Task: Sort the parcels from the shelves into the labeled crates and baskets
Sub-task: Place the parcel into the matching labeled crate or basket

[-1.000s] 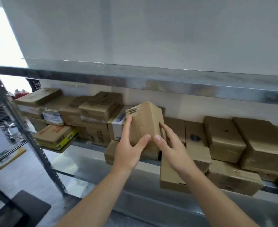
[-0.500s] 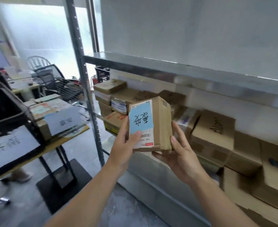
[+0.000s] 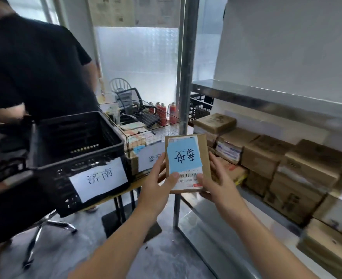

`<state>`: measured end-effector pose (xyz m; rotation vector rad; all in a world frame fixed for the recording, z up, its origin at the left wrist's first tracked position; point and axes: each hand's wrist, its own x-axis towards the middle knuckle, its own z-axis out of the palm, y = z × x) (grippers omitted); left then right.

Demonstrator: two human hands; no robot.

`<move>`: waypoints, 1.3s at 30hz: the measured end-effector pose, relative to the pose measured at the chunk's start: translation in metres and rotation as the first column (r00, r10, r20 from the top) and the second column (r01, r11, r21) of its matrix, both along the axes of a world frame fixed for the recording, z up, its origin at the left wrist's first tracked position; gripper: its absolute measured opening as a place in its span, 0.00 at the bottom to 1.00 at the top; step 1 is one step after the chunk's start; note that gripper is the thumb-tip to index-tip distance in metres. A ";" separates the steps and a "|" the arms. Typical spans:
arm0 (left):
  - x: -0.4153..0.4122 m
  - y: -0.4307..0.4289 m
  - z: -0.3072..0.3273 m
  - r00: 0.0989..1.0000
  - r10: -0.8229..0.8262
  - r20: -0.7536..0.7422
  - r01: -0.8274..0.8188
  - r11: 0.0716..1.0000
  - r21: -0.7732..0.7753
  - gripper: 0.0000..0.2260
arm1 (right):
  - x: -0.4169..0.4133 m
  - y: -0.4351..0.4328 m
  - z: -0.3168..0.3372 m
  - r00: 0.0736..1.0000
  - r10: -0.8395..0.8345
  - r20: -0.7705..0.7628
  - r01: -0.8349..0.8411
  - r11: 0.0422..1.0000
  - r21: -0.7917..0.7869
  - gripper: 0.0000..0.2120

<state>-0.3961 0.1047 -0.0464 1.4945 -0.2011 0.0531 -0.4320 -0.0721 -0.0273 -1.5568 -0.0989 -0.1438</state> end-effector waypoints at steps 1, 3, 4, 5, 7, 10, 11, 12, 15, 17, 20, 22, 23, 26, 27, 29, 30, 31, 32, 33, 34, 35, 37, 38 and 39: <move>0.007 0.010 -0.001 1.000 -0.004 0.003 0.004 1.000 0.006 0.27 | 0.008 0.007 0.000 1.000 0.005 -0.006 -0.005 1.000 0.022 0.31; 0.020 0.027 0.001 1.000 0.000 0.011 0.000 1.000 0.021 0.27 | 0.023 0.020 0.003 1.000 0.016 0.012 -0.017 0.999 0.036 0.30; 0.028 0.033 0.002 1.000 0.003 0.002 -0.003 1.000 0.018 0.26 | 0.030 0.025 0.004 0.999 0.019 0.032 -0.020 0.999 0.029 0.29; 0.035 0.038 0.004 1.000 0.004 -0.013 -0.004 1.000 0.008 0.26 | 0.038 0.030 0.005 0.999 0.017 0.046 -0.018 1.000 0.026 0.29; 0.052 0.047 0.006 0.999 0.005 -0.034 -0.006 1.000 -0.017 0.27 | 0.056 0.038 0.006 0.999 0.016 0.046 -0.017 0.999 0.032 0.29; 0.078 0.055 0.008 0.999 0.005 -0.048 -0.008 0.998 -0.055 0.30 | 0.091 0.048 0.004 0.999 0.015 0.040 -0.017 0.999 0.036 0.29; 0.087 0.057 0.009 0.999 0.006 -0.053 -0.009 0.999 -0.053 0.29 | 0.103 0.053 0.003 0.999 0.019 0.043 -0.021 0.999 0.045 0.29; 0.097 0.059 0.010 0.998 0.004 -0.060 -0.007 0.999 -0.048 0.28 | 0.116 0.057 0.001 0.998 0.026 0.053 -0.029 0.999 0.047 0.29; 0.135 0.066 0.019 0.998 0.026 -0.061 -0.027 1.000 -0.010 0.25 | 0.162 0.070 -0.002 0.991 0.075 0.110 -0.071 0.997 -0.042 0.31; 0.168 0.072 0.027 0.998 0.042 -0.043 -0.041 0.999 0.017 0.21 | 0.198 0.072 -0.002 0.985 0.124 0.117 -0.111 0.987 -0.116 0.33; 0.227 0.077 0.040 0.996 0.081 0.022 -0.082 0.995 0.060 0.20 | 0.261 0.062 0.003 0.981 0.133 0.138 -0.106 0.976 -0.192 0.30; 0.268 0.079 0.048 0.993 0.118 0.017 -0.119 0.987 0.109 0.24 | 0.304 0.052 0.012 0.986 0.105 0.128 -0.074 0.972 -0.223 0.26; 0.287 0.081 0.050 0.992 0.126 0.008 -0.126 0.983 0.136 0.25 | 0.323 0.047 0.016 0.986 0.103 0.134 -0.070 0.971 -0.230 0.25; 0.337 0.083 0.048 0.986 0.166 -0.023 -0.157 0.963 0.218 0.24 | 0.385 0.033 0.021 0.982 0.102 0.158 -0.062 0.969 -0.240 0.25; 0.351 0.084 0.045 0.984 0.174 -0.035 -0.162 0.959 0.234 0.23 | 0.404 0.030 0.020 0.984 0.093 0.153 -0.054 0.968 -0.244 0.27; 0.375 0.084 0.041 0.980 0.187 -0.070 -0.164 0.952 0.258 0.20 | 0.436 0.026 0.018 0.989 0.083 0.125 -0.049 0.965 -0.257 0.28; 0.387 0.085 0.041 0.977 0.191 -0.090 -0.159 0.947 0.278 0.18 | 0.450 0.024 0.017 0.990 0.082 0.118 -0.048 0.962 -0.270 0.29; 0.400 0.085 0.041 0.975 0.191 -0.109 -0.150 0.941 0.305 0.17 | 0.462 0.022 0.017 0.989 0.087 0.116 -0.048 0.953 -0.299 0.29; 0.415 0.087 0.041 0.974 0.190 -0.126 -0.137 0.930 0.341 0.17 | 0.475 0.021 0.016 0.989 0.096 0.112 -0.052 0.938 -0.344 0.30; 0.428 0.088 0.041 0.973 0.179 -0.143 -0.114 0.920 0.376 0.17 | 0.489 0.019 0.016 0.989 0.106 0.104 -0.055 0.913 -0.404 0.30; 0.441 0.088 0.041 0.973 0.163 -0.164 -0.085 0.913 0.399 0.17 | 0.502 0.018 0.015 0.989 0.114 0.090 -0.059 0.882 -0.468 0.29; 0.453 0.088 0.040 0.973 0.140 -0.183 -0.052 0.907 0.418 0.16 | 0.514 0.018 0.013 0.990 0.120 0.076 -0.063 0.848 -0.526 0.29; 0.478 0.088 0.034 0.971 0.102 -0.216 0.010 0.887 0.462 0.16 | 0.532 0.018 0.010 0.990 0.123 0.067 -0.056 0.790 -0.611 0.27; 0.491 0.087 0.028 0.968 0.082 -0.237 0.045 0.872 0.488 0.16 | 0.539 0.018 0.008 0.989 0.113 0.091 -0.027 0.758 -0.652 0.27; 0.503 0.089 0.020 0.965 0.068 -0.254 0.077 0.850 0.521 0.17 | 0.547 0.018 0.006 0.986 0.101 0.135 0.021 0.722 -0.692 0.26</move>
